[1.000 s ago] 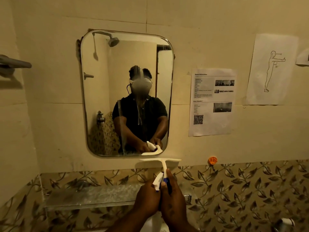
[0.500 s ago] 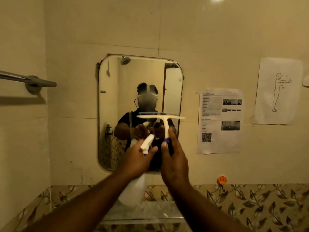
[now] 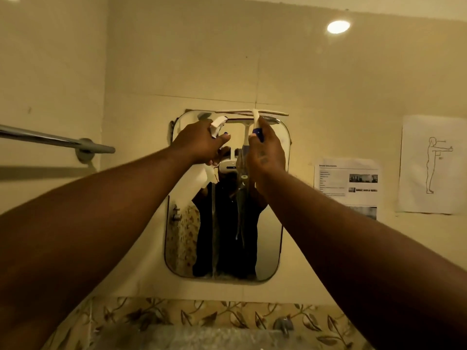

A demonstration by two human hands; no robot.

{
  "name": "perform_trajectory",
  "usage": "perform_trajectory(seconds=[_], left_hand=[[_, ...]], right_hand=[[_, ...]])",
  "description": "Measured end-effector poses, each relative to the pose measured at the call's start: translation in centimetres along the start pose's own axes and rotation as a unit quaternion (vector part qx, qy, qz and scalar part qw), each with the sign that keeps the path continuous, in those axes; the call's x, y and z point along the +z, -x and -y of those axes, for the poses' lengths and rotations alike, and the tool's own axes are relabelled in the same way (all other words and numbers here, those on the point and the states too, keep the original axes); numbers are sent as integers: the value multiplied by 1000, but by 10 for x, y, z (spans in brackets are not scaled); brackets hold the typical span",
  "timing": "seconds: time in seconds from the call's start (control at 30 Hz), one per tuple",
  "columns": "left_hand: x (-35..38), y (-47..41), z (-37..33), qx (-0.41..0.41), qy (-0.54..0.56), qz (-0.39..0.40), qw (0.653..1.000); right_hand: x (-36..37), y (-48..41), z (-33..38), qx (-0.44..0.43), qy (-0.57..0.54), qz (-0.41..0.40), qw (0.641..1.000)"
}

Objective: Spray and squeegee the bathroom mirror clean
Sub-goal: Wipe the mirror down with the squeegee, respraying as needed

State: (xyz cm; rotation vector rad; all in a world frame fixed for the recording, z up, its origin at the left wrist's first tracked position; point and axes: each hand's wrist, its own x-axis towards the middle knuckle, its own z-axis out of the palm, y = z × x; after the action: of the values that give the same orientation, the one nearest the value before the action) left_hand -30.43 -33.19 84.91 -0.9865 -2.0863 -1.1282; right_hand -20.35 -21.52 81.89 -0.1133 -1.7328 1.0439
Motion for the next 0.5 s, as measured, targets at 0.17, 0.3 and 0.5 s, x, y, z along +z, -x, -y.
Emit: perform_trajectory(seconds=[0.17,0.3,0.5], left_hand=[[15,-13,-3,-9,16,3,1000],[31,-22,-3,3,-18,7,1000],[47,-29,-2,7,-30,13,999]], right_hand=[[2,-10,2,33,14,-18,999],[0,-14,-5,54,18,-26,998],[4,-7,-14,62,-1,-16,998]])
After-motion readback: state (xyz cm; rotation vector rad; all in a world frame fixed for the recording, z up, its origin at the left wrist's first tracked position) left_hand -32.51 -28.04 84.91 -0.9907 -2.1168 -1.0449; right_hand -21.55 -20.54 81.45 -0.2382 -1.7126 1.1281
